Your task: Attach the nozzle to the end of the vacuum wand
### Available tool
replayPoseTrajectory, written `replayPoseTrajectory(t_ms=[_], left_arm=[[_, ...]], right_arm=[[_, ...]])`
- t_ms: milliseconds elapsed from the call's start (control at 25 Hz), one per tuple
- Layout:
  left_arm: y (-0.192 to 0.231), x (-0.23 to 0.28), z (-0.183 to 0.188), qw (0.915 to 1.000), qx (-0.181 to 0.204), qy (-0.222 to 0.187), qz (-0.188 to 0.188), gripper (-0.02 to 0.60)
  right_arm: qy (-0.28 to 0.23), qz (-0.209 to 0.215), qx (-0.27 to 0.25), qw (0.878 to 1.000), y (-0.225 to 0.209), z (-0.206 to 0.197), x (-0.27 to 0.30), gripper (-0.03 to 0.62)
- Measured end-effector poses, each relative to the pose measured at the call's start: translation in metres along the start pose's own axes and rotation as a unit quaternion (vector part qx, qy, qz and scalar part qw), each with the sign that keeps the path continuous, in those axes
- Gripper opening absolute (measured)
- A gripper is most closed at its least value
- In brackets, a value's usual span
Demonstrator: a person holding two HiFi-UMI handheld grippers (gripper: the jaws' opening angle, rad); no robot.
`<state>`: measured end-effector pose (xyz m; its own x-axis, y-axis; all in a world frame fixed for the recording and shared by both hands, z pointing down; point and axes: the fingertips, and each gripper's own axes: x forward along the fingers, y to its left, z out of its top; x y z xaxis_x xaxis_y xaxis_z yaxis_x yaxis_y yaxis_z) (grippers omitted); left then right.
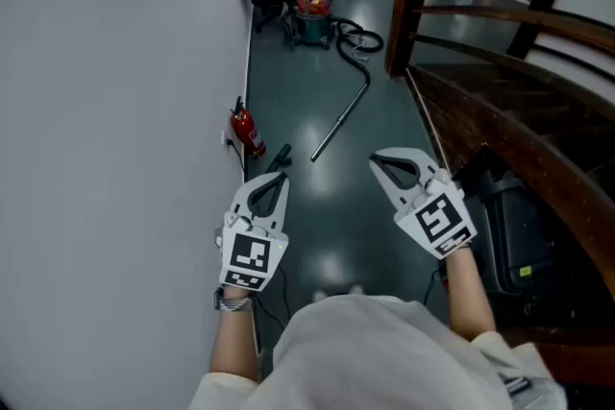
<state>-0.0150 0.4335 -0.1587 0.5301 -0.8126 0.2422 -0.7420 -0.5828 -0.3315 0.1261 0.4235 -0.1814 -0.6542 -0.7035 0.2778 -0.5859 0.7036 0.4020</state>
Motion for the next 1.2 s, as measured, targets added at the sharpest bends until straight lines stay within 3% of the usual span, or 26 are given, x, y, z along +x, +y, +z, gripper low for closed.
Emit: replayPoseTrajectory(t_ms=[600, 1200], left_arm=[[-0.002, 0.006, -0.008, 0.9999, -0.009, 0.006, -0.004, 0.0], [-0.011, 0.031, -0.005, 0.9998, -0.009, 0.016, 0.003, 0.0]], right_arm=[[-0.009, 0.005, 0.036, 0.999, -0.005, -0.01, 0.007, 0.029], [-0.019, 0.014, 0.034, 0.999, -0.029, -0.024, 0.007, 0.029]])
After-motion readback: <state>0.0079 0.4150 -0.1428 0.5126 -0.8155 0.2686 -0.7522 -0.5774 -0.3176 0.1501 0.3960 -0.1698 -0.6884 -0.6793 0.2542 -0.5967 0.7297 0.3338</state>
